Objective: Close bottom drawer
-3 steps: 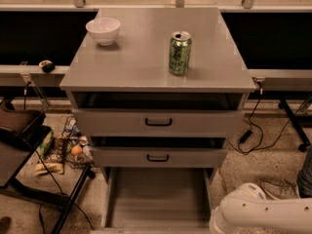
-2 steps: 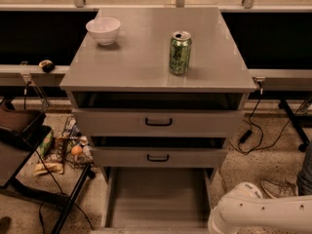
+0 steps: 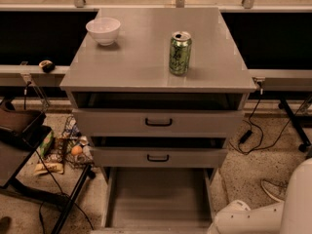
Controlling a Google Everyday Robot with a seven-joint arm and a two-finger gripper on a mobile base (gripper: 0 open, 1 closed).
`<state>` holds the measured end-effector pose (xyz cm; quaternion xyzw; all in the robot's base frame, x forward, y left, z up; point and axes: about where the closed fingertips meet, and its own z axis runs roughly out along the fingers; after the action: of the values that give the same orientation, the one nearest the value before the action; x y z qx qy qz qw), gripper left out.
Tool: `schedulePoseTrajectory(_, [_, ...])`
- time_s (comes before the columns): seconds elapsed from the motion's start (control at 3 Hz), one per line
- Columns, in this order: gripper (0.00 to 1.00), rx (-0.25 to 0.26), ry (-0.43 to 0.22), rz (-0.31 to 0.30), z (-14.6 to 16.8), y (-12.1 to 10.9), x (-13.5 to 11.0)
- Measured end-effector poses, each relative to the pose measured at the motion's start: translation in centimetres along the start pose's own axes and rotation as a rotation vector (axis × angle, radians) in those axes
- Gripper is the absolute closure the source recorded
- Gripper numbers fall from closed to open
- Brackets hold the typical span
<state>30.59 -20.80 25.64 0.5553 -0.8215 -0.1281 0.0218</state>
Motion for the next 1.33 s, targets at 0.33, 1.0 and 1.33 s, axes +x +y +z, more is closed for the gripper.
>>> schedulePoseTrajectory(0.33, [0.73,-0.035,-0.019,-0.009,5.0,0.6,1.2])
schedulePoseTrajectory(1.0, [1.00,0.013,-0.050,-0.022,11.2,-1.2,0.1])
schedulePoseTrajectory(1.33, [1.00,0.068,-0.045,-0.003,12.7,-3.4,-1.6])
